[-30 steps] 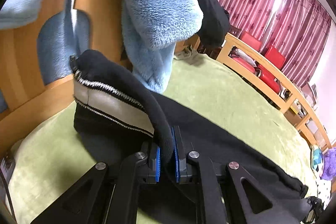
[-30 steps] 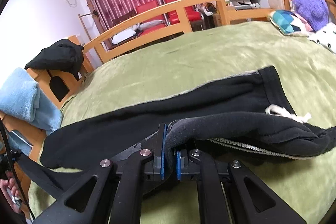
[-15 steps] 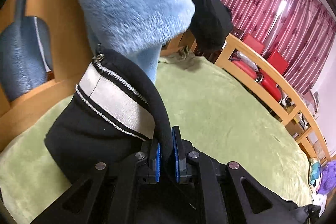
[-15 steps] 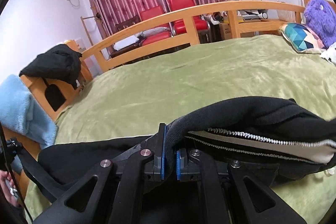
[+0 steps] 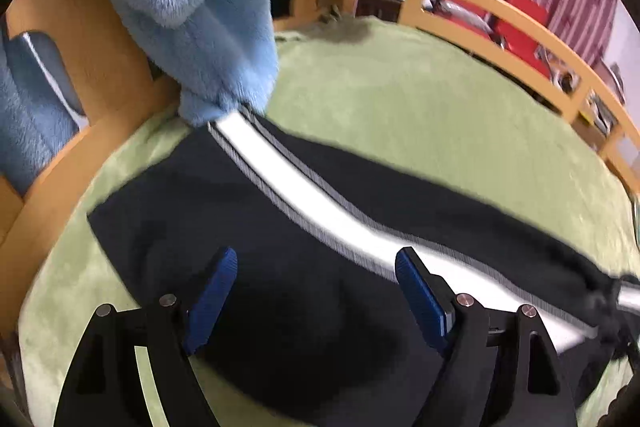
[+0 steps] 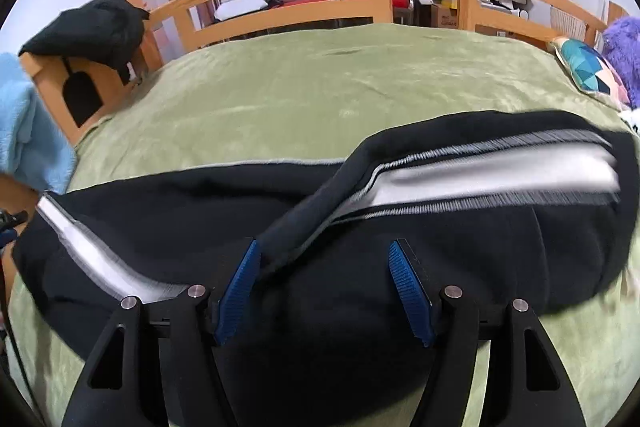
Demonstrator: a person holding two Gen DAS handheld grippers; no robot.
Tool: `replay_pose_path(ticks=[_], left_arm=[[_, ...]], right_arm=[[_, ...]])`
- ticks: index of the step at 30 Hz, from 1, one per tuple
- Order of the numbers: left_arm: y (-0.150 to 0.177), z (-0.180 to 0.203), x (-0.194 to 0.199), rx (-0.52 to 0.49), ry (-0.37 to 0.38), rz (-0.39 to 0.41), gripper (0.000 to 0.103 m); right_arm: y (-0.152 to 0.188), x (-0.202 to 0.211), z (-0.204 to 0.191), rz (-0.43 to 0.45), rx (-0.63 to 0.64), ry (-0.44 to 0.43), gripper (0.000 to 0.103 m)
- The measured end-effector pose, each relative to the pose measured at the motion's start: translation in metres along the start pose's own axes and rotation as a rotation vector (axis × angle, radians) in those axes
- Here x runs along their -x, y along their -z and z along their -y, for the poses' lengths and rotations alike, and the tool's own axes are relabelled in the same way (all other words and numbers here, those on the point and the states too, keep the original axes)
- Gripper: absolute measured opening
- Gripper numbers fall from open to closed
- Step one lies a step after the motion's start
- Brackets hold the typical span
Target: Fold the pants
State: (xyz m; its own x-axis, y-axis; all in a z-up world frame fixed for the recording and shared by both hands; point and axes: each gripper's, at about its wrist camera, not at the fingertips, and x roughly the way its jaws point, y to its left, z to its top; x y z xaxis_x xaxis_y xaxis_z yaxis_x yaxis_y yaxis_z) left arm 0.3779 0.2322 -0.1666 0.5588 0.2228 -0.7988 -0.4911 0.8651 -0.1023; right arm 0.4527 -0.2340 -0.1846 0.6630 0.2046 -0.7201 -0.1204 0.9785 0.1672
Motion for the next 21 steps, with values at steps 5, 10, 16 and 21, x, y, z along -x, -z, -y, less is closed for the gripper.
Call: replay_pose_path(ticks=[5,10,16,21], left_arm=[[0.050,0.003,0.018,-0.057,0.052,-0.043,0.080],[0.083,-0.002,0.025,-0.056,0.087,-0.089,0.080],[0.112,-0.019,0.024,0.026,0.163,-0.144,0.080],[0.133,-0.041,0.018,0.095,0.199,-0.173,0.080]], right_arm=[[0.040,0.028,0.005,-0.018,-0.041,-0.028,0.066],[0.073,0.040,0.020,-0.056,-0.074,-0.007,0.066],[0.095,0.042,0.050,-0.091,-0.233,-0.037,0.066],[0.105,0.043,0.064,-0.075,-0.317,-0.041,0.067]])
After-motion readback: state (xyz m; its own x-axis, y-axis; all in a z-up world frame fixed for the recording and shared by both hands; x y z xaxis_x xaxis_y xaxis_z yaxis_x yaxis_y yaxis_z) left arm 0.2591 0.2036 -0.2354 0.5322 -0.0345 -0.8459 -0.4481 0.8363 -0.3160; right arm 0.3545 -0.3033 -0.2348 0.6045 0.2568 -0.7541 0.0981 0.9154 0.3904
